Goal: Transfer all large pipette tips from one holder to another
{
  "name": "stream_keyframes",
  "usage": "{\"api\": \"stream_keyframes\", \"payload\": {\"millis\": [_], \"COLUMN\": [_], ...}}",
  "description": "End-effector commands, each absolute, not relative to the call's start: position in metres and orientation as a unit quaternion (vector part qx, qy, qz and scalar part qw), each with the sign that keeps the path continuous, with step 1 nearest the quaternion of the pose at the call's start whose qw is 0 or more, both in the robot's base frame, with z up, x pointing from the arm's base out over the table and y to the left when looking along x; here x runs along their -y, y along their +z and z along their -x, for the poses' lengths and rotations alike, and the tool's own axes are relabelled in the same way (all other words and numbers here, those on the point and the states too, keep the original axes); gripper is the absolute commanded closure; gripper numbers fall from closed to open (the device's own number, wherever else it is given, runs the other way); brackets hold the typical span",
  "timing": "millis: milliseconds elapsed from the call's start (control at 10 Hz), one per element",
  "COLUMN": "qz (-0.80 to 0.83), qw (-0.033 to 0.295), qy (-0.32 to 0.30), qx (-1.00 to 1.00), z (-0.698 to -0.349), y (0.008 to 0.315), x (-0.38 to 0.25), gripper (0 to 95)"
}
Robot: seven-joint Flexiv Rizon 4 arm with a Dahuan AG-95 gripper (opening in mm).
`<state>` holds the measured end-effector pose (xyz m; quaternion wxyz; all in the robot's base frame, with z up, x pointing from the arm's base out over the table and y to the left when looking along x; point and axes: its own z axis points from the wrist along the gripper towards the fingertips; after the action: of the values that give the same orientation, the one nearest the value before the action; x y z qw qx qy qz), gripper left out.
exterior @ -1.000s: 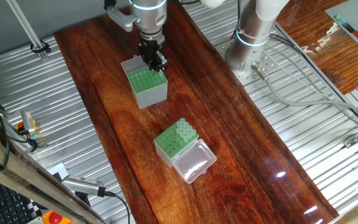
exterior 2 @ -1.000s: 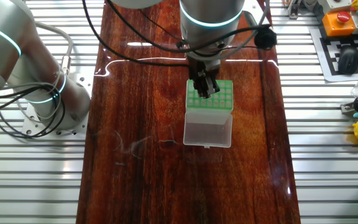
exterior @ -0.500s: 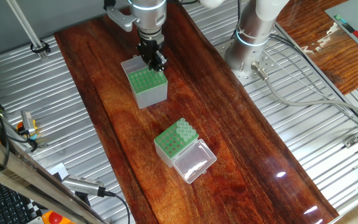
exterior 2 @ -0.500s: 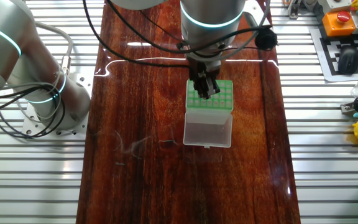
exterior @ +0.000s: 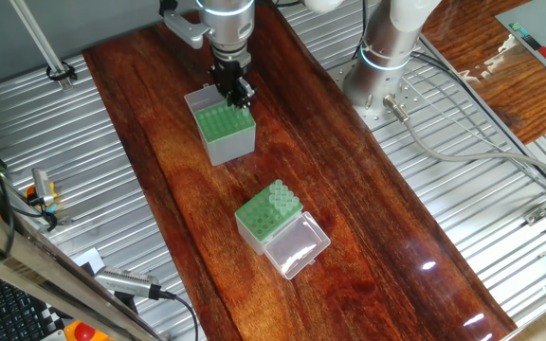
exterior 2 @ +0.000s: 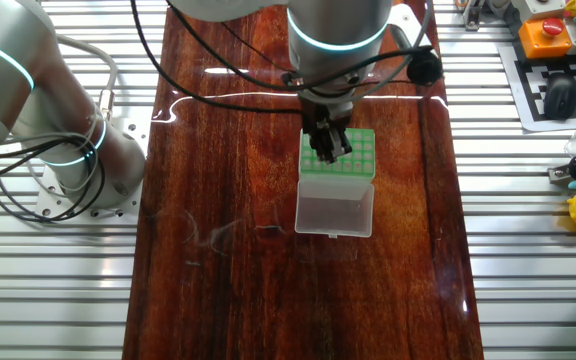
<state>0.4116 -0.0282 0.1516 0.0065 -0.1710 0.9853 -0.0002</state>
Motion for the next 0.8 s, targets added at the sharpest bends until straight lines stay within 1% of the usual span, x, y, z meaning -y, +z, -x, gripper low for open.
{"api": "stream_keyframes", "payload": {"millis": [100,400,700,800], "qz": [0.169,0.170,0.173,0.176], "qw": [0.007,0.007,0.007,0.006], "qy": [0.000,0.002,0.005,0.004], "qx": [-0.986,-0.986,-0.985,-0.984], "z": [-0.411,-0.411,-0.410,-0.408], "y": [0.152,0.155,0.168,0.178], "x": [0.028,0.028,0.027,0.026], "gripper": [95.0,95.0,95.0,95.0]}}
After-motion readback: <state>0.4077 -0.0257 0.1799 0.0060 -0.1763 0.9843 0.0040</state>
